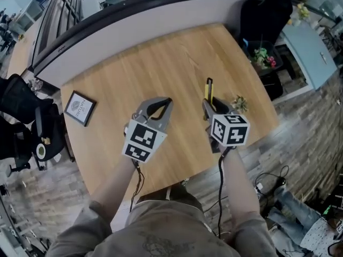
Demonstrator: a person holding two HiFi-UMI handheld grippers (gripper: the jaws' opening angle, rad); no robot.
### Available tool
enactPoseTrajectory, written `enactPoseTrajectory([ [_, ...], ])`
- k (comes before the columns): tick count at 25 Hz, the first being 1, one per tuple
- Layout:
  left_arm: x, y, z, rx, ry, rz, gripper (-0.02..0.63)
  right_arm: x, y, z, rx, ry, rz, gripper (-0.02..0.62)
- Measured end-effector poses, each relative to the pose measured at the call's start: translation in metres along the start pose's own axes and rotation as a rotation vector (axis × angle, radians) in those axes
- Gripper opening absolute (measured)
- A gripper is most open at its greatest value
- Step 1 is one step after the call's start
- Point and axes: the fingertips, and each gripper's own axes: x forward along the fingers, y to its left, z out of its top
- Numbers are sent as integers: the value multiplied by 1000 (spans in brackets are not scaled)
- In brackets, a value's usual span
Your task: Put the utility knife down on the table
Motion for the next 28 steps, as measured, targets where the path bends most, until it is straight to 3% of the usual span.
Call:
enactPoseTrajectory([
  [10,35,29,-65,-105,95,4,-2,98,-29,-58,-93,196,-33,124],
  [24,52,36,-131,-206,191,2,-2,161,-35,-145,12,375,-38,124],
  [28,47,34,-142,-221,206,-3,-2,164,-35,-152,-22,384,-63,126],
])
